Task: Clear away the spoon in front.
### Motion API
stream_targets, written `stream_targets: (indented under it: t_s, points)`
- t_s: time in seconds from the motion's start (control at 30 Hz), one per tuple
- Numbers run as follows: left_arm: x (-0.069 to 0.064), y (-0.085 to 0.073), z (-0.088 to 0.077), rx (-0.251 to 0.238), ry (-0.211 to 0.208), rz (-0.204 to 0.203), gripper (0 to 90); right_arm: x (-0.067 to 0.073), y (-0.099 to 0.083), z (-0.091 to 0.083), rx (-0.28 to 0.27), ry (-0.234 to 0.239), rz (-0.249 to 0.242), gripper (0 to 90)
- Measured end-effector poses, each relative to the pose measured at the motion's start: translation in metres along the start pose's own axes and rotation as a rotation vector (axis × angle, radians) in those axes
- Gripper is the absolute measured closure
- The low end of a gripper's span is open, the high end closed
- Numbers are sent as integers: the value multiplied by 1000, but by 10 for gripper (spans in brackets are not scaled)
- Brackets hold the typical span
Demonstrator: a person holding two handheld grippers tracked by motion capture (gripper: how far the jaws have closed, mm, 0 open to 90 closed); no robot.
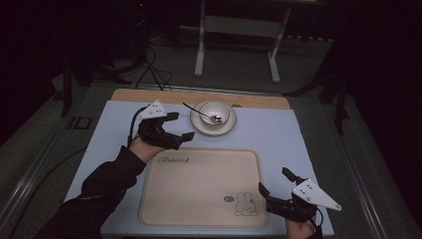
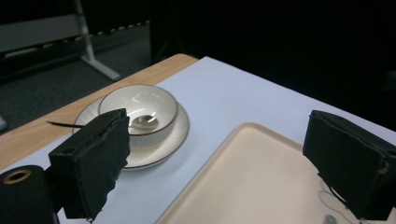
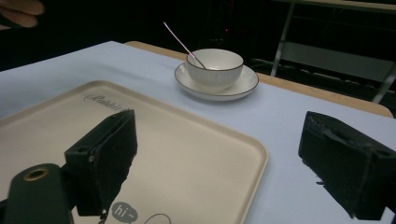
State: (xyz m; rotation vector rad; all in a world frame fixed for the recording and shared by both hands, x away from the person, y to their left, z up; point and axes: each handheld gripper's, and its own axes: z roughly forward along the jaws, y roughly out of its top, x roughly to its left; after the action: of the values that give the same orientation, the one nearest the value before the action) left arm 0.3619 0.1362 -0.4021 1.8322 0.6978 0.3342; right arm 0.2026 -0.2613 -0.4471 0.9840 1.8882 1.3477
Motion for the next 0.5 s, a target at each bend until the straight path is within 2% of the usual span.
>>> stream_targets:
  t_s: [0.07, 0.1, 0.13, 0.27, 0.4, 0.43, 0.5]
  points:
    - [5, -1, 8, 4, 16, -11, 97, 0, 0, 0, 3, 3, 2, 116]
    - [11, -4, 16, 9, 29, -34, 97, 0, 0, 0, 3, 4, 2, 116]
    - [11, -4, 16, 9, 29, -34, 101, 0, 0, 0, 3, 4, 2, 116]
    - [23, -9, 30, 24, 61, -76, 108, 1, 0, 0, 2, 7, -1, 116]
    - [35, -16, 40, 23, 76, -138, 115, 1, 0, 0, -3, 11, -1, 116]
    - [42, -19, 44, 17, 89, -173, 123, 1, 0, 0, -4, 12, 0, 116]
    - [45, -20, 46, 13, 92, -186, 133, 1, -1, 0, -1, 13, 1, 116]
